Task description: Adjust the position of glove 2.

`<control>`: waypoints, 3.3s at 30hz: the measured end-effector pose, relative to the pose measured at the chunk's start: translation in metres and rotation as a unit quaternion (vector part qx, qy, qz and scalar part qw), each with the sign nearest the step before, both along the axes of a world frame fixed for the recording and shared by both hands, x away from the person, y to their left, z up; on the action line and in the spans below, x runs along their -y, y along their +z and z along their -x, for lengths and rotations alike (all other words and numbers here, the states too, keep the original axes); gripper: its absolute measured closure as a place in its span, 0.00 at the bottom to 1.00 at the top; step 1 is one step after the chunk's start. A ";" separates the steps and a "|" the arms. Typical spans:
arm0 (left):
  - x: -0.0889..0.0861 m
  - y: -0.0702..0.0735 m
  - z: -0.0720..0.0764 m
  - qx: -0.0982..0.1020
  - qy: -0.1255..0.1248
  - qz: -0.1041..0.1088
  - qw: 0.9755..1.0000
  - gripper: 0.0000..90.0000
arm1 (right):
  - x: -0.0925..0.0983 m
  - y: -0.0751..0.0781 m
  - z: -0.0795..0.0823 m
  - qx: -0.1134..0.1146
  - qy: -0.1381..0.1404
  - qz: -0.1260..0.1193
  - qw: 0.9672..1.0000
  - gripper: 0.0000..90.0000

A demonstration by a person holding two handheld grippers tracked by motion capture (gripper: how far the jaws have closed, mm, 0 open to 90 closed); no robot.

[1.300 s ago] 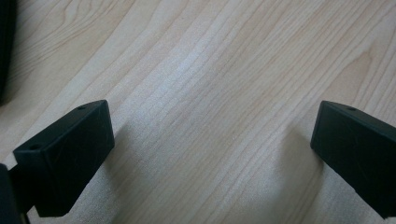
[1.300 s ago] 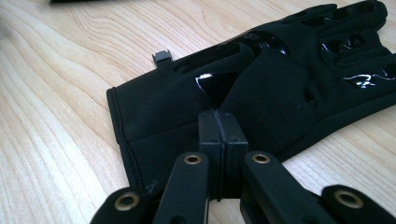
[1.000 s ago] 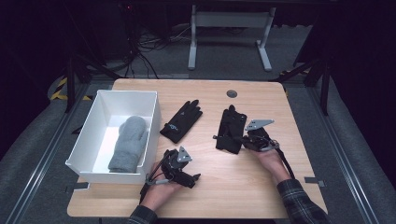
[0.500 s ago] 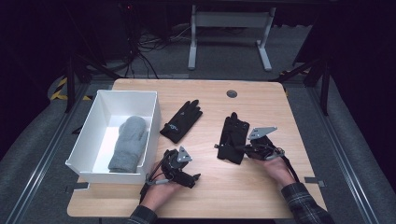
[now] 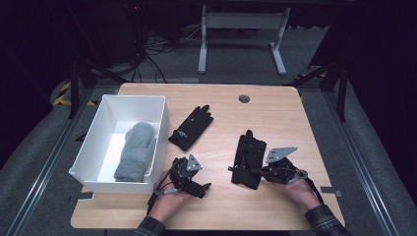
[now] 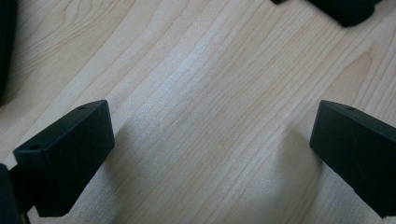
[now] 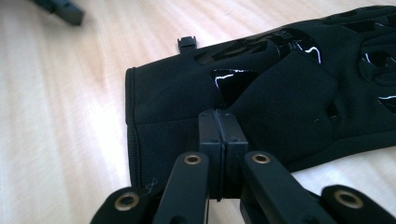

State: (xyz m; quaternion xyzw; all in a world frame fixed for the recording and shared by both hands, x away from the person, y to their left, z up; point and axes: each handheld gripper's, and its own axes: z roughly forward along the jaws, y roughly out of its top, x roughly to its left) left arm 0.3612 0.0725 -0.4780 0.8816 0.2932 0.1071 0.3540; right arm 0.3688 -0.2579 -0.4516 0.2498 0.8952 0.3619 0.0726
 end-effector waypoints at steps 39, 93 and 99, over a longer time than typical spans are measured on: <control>0.001 0.000 -0.001 -0.002 0.007 0.001 1.000 0.01 | -0.026 -0.004 -0.012 0.007 0.042 0.008 0.999 1.00; 0.007 0.027 -0.166 -0.026 0.180 -0.017 0.983 0.61 | 0.062 -0.013 -0.005 0.041 -0.134 -0.016 0.990 0.27; 0.006 0.031 -0.166 -0.029 0.187 -0.026 0.982 0.90 | 0.063 -0.011 -0.004 0.042 -0.134 -0.022 0.990 0.29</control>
